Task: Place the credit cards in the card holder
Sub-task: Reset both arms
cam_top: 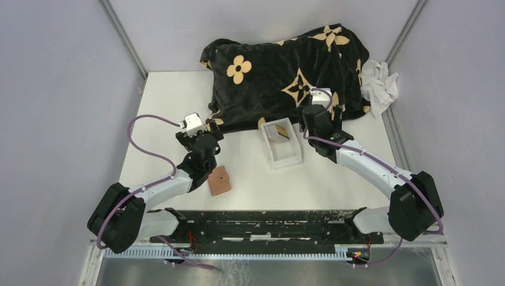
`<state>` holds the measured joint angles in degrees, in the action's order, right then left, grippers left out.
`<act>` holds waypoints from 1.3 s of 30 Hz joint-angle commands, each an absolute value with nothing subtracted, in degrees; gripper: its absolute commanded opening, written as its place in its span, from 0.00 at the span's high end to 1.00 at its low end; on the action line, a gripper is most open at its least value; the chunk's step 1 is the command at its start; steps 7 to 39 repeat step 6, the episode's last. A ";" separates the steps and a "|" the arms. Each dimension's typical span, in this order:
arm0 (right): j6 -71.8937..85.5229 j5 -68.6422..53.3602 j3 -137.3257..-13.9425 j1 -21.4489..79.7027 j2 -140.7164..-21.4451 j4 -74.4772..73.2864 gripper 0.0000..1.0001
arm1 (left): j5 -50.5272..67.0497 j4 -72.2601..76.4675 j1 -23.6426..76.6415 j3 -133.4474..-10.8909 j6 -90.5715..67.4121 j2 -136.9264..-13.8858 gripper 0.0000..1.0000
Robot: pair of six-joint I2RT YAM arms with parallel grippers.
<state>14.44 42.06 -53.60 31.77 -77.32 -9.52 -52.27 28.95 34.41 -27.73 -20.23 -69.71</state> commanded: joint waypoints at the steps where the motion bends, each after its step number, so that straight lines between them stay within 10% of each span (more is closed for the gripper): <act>1: 17.02 46.37 -53.87 31.94 -77.09 -7.19 0.00 | -52.46 35.53 32.97 -25.78 -18.94 -69.48 0.01; 39: 17.03 46.05 -52.33 31.93 -76.78 -5.64 0.00 | -53.17 36.55 32.79 -24.66 -18.55 -69.42 0.01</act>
